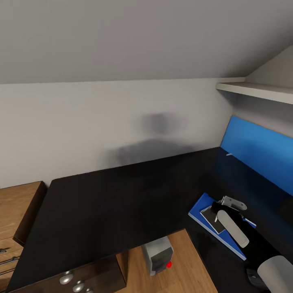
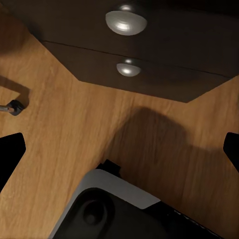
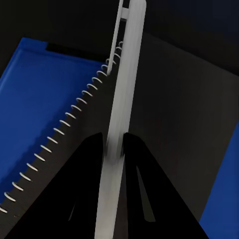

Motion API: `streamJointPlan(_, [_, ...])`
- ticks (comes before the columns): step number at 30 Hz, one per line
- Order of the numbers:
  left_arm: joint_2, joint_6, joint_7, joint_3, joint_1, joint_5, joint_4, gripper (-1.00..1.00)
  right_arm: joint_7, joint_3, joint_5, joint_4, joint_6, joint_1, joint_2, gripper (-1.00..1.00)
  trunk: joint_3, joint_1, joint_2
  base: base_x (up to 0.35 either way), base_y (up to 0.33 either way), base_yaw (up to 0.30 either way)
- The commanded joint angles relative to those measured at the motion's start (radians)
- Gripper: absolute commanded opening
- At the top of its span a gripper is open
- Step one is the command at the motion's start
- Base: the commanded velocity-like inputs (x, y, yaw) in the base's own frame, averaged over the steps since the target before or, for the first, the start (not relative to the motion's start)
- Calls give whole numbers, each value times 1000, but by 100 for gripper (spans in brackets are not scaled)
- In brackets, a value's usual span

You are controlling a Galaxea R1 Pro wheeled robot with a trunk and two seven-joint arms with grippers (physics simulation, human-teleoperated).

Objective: In the bedroom, organize the workspace by keeping the computer under the desk, ensuring the monitor is on the desk, placing the keyboard on the desk next to the monitor, placing the mouse on the desk next to the keyboard, moving the folder from the swivel chair onto the desk next to the mouse, stacking the notebook on top of the folder with the pen on top of the notebook, and positioning the swivel chair next to the desk.

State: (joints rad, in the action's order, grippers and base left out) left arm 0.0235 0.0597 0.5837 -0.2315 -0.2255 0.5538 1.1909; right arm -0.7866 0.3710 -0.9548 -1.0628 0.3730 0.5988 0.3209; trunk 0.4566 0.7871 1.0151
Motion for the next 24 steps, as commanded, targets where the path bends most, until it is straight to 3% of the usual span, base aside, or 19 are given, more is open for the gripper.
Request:
streamJointPlan(1, [1, 5, 7, -2, 0, 3, 3, 100, -8, 3, -4, -1, 4, 1, 1, -100, 1, 0, 1, 0, 0, 0])
streamJointPlan(6, [1, 5, 7, -3, 0, 3, 3, 100, -10, 3, -4, -2, 4, 1, 1, -100, 1, 0, 1, 0, 0, 0])
streamJointPlan(7, [1, 5, 7, -3, 0, 3, 3, 100, -10, 3, -4, -1, 4, 1, 1, 100, 1, 0, 1, 0, 0, 0])
streamJointPlan(24, [1, 6, 8, -3, 0, 5, 3, 100, -8, 3, -5, -3, 4, 1, 1, 100, 1, 0, 1, 0, 0, 0])
